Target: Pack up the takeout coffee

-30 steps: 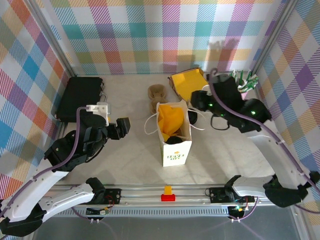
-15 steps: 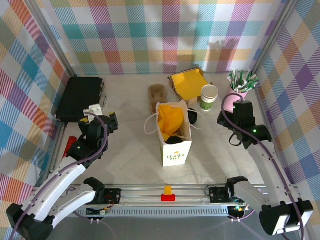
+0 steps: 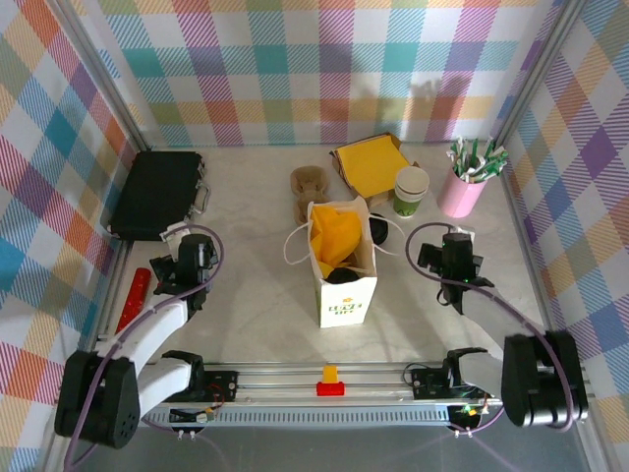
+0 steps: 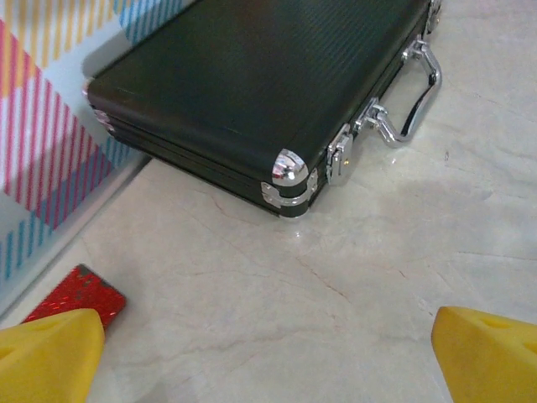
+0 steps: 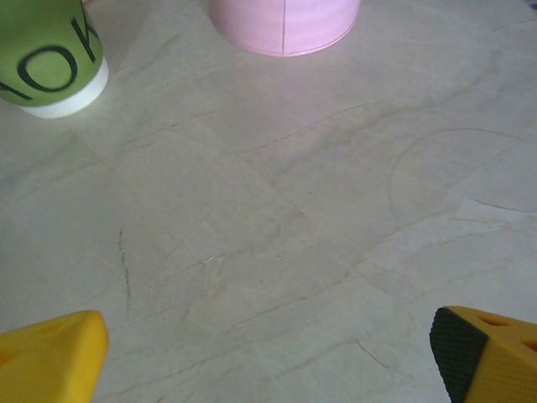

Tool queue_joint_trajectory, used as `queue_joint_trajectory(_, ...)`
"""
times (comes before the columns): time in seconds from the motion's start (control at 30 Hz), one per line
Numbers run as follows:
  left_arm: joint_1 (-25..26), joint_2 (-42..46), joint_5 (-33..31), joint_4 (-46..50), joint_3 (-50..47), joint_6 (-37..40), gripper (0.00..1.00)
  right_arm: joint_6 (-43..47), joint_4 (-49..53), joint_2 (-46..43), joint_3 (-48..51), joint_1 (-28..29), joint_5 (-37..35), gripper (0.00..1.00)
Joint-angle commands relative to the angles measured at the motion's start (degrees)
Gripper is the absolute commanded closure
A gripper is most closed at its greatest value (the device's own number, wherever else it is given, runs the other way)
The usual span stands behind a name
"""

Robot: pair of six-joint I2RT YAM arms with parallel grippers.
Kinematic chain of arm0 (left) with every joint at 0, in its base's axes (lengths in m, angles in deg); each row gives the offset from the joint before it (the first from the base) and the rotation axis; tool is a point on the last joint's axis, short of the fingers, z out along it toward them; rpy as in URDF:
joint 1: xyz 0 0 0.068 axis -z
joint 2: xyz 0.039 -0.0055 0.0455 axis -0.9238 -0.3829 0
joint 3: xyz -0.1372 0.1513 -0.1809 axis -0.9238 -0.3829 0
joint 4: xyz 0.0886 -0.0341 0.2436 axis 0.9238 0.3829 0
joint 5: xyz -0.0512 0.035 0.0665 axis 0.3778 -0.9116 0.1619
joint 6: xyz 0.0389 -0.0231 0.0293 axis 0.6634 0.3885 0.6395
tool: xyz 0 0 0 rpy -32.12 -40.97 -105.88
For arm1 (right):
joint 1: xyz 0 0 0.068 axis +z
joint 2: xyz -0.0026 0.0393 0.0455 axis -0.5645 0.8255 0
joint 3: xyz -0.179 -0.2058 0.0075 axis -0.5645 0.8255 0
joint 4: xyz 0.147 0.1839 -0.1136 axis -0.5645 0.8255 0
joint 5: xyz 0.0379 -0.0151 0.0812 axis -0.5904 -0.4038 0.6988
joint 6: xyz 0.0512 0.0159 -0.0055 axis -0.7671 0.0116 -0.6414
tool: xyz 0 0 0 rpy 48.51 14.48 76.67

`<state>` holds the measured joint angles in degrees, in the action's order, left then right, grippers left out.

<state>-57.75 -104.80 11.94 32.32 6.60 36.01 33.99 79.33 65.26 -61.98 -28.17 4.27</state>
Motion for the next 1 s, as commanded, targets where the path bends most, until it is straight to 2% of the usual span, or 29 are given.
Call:
queue_joint_trajectory(0.0,-1.2,-3.9,5.8,-17.4,-3.5,4.0,0.00,3.6,-12.6,3.3,-0.9,-0.5,1.8,0.01)
queue_joint_trajectory(0.17,-1.2,-8.9,8.7,-32.6,-7.7,6.5,0.00,8.5,-21.3,4.9,0.9,-0.5,5.9,0.01)
queue_joint_trajectory(0.3,-1.3,-12.1,12.5,-40.7,-9.1,7.6,0.00,11.3,-24.4,6.0,1.2,-0.6,7.6,0.01)
queue_joint_trajectory(0.5,-1.3,-19.9,15.7,-48.9,-7.7,11.0,0.00,14.2,-36.6,9.7,3.2,-0.7,13.5,0.01)
queue_joint_trajectory(0.63,-1.3,-25.3,17.9,-52.6,-7.2,12.0,0.00,15.3,-43.2,15.4,3.3,-0.7,14.8,0.01)
queue_joint_trajectory(0.77,-1.3,-29.3,18.4,-56.9,-7.4,12.7,0.00,14.0,-42.8,18.2,1.8,-2.2,16.7,0.01)
queue_joint_trajectory(0.87,-1.3,-29.1,18.3,-53.3,-5.8,12.5,0.00,13.0,-45.9,21.9,1.3,-3.0,16.3,0.01)
queue_joint_trajectory(0.93,-1.3,-28.9,17.1,-47.2,-3.0,11.7,0.00,12.3,-42.1,21.0,0.3,-4.0,18.0,0.01)
queue_joint_trajectory(0.97,-1.8,-29.2,17.8,-47.3,-2.6,11.4,0.00,11.9,-42.6,21.4,0.2,-4.2,17.7,0.01)
